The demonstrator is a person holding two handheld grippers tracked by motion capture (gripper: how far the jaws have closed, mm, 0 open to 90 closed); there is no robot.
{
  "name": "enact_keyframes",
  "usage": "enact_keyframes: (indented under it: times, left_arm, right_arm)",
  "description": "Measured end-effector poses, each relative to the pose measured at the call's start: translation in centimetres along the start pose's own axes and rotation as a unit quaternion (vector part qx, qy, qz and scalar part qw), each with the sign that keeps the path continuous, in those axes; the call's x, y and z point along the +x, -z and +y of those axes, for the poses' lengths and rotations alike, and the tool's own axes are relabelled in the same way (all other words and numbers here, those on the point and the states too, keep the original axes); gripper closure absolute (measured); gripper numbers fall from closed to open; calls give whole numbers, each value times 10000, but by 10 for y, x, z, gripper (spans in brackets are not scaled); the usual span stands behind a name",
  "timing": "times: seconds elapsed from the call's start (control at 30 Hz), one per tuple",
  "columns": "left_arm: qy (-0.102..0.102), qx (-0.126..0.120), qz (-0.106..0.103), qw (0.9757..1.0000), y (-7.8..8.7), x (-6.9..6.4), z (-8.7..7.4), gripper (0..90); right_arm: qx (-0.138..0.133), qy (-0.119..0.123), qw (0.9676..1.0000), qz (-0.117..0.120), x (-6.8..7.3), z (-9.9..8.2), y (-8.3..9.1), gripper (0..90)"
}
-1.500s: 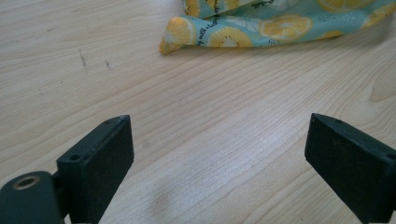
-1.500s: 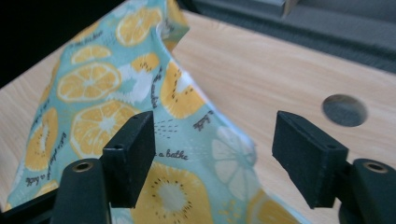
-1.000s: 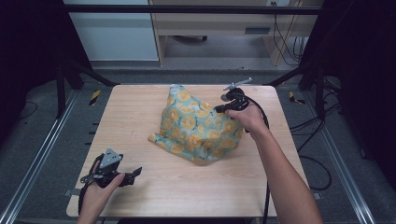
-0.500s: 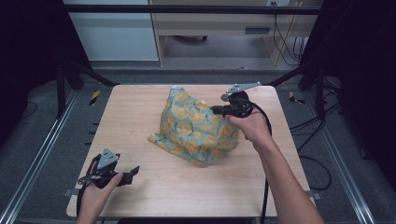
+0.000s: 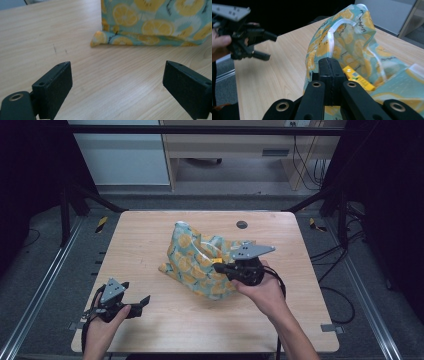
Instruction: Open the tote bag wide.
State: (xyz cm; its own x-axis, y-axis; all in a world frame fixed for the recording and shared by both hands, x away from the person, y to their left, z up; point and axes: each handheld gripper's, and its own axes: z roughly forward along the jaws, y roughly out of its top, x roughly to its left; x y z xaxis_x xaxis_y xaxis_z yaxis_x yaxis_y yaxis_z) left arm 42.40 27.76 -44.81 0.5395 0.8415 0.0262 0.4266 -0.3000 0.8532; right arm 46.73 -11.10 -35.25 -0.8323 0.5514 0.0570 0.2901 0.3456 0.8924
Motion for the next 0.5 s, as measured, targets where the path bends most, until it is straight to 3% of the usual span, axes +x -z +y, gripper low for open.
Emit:
enact_keyframes:
  times: [0.17, 0.5]
  left_arm:
    - [-152, -103, -83, 9998, -1, -1, 23, 87]
    - [-390, -151, -276, 9987, -6, -7, 74, 86]
  right_arm:
    - [86, 152, 9998, 33, 14, -10, -7, 900]
    - [259, 106, 9993, 232, 36, -45, -26, 900]
